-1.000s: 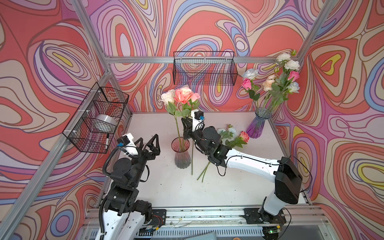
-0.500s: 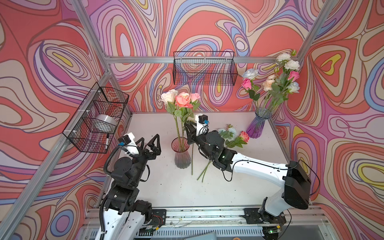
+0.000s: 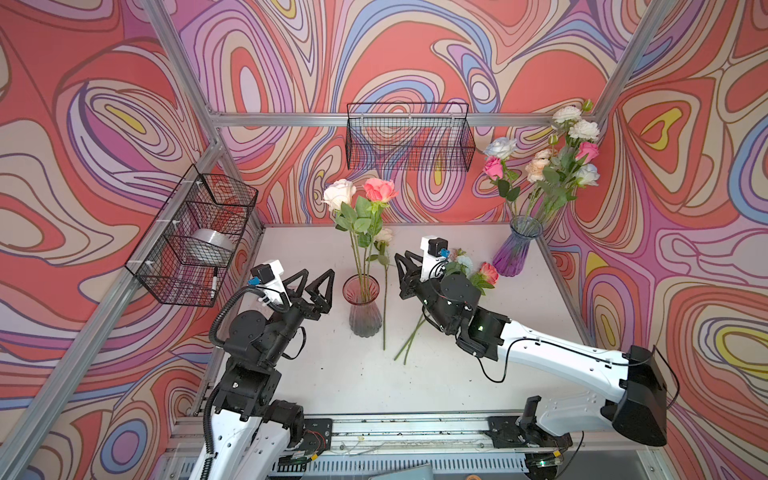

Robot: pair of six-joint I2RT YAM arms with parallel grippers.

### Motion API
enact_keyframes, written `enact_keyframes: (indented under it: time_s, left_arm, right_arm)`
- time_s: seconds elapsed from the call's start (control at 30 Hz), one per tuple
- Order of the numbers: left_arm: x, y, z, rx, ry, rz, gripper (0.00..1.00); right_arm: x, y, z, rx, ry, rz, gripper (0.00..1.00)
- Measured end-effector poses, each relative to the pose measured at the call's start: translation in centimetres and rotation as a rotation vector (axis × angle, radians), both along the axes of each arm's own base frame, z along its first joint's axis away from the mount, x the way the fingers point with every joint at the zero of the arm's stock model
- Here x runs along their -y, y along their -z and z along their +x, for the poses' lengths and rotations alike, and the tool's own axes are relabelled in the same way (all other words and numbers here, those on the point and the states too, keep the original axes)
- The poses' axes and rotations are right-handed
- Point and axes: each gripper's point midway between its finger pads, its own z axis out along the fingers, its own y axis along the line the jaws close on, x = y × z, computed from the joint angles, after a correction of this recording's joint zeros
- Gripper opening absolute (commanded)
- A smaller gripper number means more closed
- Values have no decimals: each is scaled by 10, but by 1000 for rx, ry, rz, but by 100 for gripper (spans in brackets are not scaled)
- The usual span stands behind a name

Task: Arrange the flowers into the vase
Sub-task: 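Open the right gripper and move it down to the loose stems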

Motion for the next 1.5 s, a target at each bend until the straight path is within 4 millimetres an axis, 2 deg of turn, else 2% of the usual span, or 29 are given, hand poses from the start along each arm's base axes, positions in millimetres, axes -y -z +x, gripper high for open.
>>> enact_keyframes:
  time_s: [0.2, 0.43, 0.53, 0.7, 0.8, 0.93, 1.03, 1.1, 1.33, 1.5]
  left_arm:
    - [31, -8, -6, 29, 192, -21, 80]
    - [81, 12, -9, -69, 449, -5, 76]
    - [104, 18, -19, -102, 547, 19, 76]
    - [138, 25, -43, -133, 691, 82, 75]
    - [151, 32, -51, -154, 741, 117, 75]
    - [150, 41, -51, -172, 732, 149, 76]
    - [145, 40, -51, -159, 699, 167, 78]
    - [141, 37, -51, -142, 680, 172, 78]
    - [138, 35, -51, -125, 658, 183, 78]
    - [139, 38, -49, -135, 659, 186, 78]
  right_arm:
    - [35, 34, 5, -95, 109, -68, 26]
    - [109, 90, 47, -324, 309, -47, 23]
    - [123, 117, 56, -416, 350, -44, 23]
    - [121, 175, 67, -577, 339, -86, 23]
    - [100, 207, 73, -674, 262, -129, 27]
    - [58, 229, 91, -755, 133, -150, 28]
    - [44, 242, 105, -782, 122, -174, 31]
    - [48, 251, 108, -795, 156, -201, 32]
    - [87, 268, 103, -826, 331, -290, 31]
    - [127, 279, 78, -873, 412, -255, 31]
